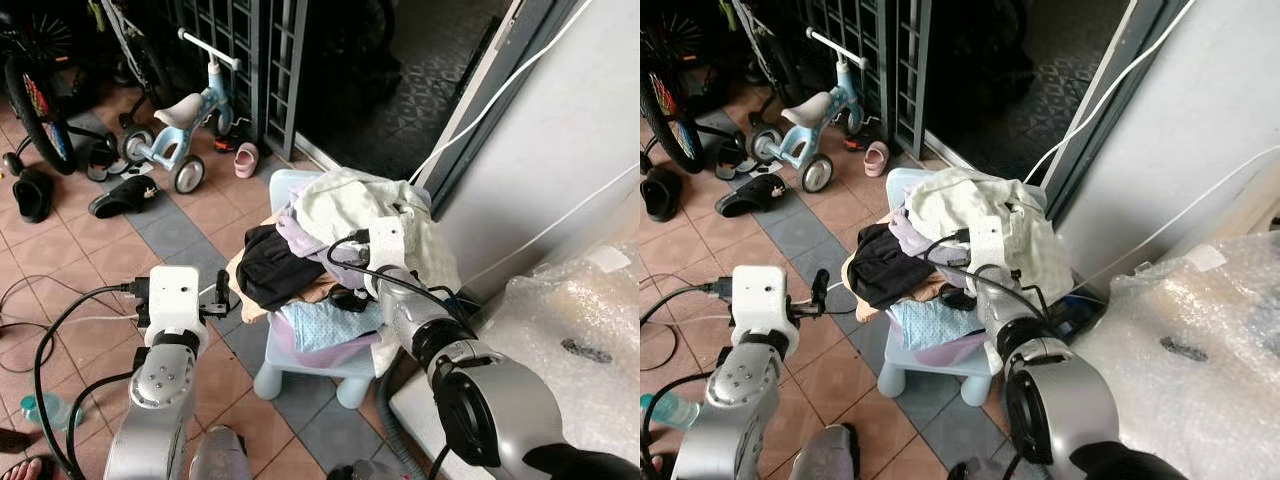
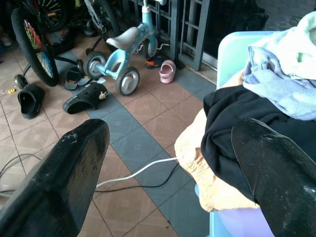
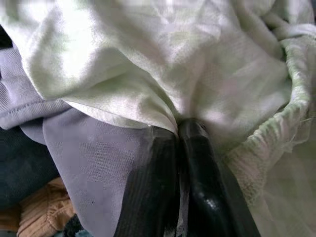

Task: Clothes washing

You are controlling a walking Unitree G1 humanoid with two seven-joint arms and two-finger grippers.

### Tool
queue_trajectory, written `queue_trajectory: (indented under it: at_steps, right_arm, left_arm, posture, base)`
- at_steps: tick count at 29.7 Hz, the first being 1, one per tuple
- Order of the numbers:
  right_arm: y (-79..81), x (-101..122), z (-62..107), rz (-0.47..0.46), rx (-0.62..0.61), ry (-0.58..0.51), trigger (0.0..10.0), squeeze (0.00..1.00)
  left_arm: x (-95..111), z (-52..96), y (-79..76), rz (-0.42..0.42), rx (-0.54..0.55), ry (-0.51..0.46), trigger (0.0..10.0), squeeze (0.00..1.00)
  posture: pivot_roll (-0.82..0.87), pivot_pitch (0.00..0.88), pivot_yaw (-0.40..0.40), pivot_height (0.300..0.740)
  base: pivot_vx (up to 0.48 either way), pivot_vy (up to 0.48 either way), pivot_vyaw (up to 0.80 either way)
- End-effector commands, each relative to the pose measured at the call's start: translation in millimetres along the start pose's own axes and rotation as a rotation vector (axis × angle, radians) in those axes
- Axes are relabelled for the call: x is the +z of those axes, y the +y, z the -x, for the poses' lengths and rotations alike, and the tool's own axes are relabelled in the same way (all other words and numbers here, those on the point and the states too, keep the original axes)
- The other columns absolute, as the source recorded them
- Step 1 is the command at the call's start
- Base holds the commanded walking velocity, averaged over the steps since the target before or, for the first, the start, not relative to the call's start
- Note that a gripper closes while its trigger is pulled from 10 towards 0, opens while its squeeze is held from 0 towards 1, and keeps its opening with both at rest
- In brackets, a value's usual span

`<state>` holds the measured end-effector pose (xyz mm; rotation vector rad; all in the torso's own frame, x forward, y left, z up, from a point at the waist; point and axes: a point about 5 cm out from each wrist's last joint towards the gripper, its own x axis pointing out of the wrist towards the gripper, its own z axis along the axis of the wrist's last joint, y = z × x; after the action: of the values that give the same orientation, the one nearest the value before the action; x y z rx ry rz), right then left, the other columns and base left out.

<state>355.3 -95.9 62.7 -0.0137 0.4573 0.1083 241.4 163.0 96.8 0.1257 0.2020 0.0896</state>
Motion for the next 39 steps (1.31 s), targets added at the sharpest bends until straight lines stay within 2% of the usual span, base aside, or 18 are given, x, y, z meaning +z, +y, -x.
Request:
queue_trajectory:
  at_steps: [1,8,11,14,15,17,21,25,28,30,31,32,36,39]
  right_arm:
    - [-6.2,15.8,-1.2,-0.034,0.010,-0.065,0.0,0.00]
    - [-22.3,34.4,5.4,-0.092,0.075,-0.256,0.0,0.00]
    - [-26.9,36.8,13.8,-0.074,0.113,-0.350,0.0,0.00]
    - [-26.7,44.6,29.0,-0.043,0.167,-0.464,0.0,0.00]
    - [-23.9,54.2,45.6,-0.151,0.272,-0.534,0.0,0.00]
    - [-21.5,62.4,58.1,-0.219,0.357,-0.580,0.0,0.00]
    - [-20.5,72.1,74.7,-0.288,0.515,-0.620,0.0,0.00]
    - [-26.3,77.4,86.1,-0.344,0.627,-0.603,0.0,0.00]
    - [-29.3,74.6,84.5,-0.305,0.598,-0.581,0.0,0.00]
    - [-29.9,67.7,82.9,-0.241,0.552,-0.552,0.0,0.00]
    - [-30.1,63.4,81.9,-0.175,0.486,-0.544,0.0,0.00]
    - [-30.1,63.4,81.9,-0.175,0.486,-0.544,0.0,0.00]
    - [-33.1,75.5,83.4,-0.089,0.338,-0.595,0.0,0.00]
    - [-41.4,98.8,86.2,0.022,0.176,-0.681,0.0,0.00]
  left_arm:
    - [-0.8,-5.7,-0.7,0.002,0.002,-0.009,10.0,0.00]
    - [4.7,-27.5,-5.0,0.034,0.013,-0.041,10.0,0.00]
    - [6.4,-34.6,-8.2,0.038,-0.005,-0.058,10.0,0.00]
    - [10.4,-39.8,-10.9,0.041,-0.017,-0.081,10.0,0.00]
    - [15.8,-43.6,-13.7,0.046,-0.024,-0.106,10.0,0.00]
    - [19.1,-46.5,-15.8,0.052,-0.035,-0.121,10.0,0.00]
    - [21.7,-51.7,-20.6,0.054,-0.051,-0.131,10.0,0.00]
    - [20.2,-51.0,-20.4,0.054,-0.052,-0.139,10.0,0.00]
    - [18.4,-48.7,-18.6,0.058,-0.046,-0.139,10.0,0.00]
    - [16.0,-47.5,-18.2,0.058,-0.052,-0.133,10.0,0.00]
    - [15.1,-46.3,-18.3,0.060,-0.062,-0.132,10.0,0.00]
    - [15.1,-46.3,-18.3,0.060,-0.062,-0.132,10.0,0.00]
    - [15.6,-45.0,-17.9,0.060,-0.067,-0.133,10.0,0.00]
    - [14.3,-44.8,-18.7,0.055,-0.070,-0.126,10.0,0.00]
  posture:
    - [0.13,0.000,-0.131,0.740]
    - [0.06,0.000,-0.077,0.740]
    - [0.01,0.000,-0.044,0.740]
    - [-0.01,0.000,-0.025,0.740]
    - [-0.01,0.000,-0.020,0.740]
    - [-0.03,0.000,-0.008,0.740]
    - [-0.04,0.000,0.001,0.740]
    - [-0.03,0.000,0.001,0.740]
    - [-0.03,0.000,-0.001,0.740]
    - [-0.02,0.000,-0.002,0.740]
    - [-0.02,0.000,-0.001,0.740]
    - [-0.02,0.000,-0.001,0.740]
    - [-0.03,0.000,0.007,0.740]
    - [-0.04,0.000,0.010,0.740]
  base:
    - [0.000,0.000,0.00]
    - [0.000,0.000,0.00]
    - [0.000,0.000,0.00]
    - [0.000,0.000,0.00]
    - [0.000,0.000,0.00]
    - [0.000,0.000,0.00]
    - [0.000,0.000,0.00]
    - [0.000,0.000,0.00]
    - [0.000,0.000,0.00]
    - [0.000,0.000,0.00]
    - [0.000,0.000,0.00]
    - [0.000,0.000,0.00]
    - [0.000,0.000,0.00]
    - [0.000,0.000,0.00]
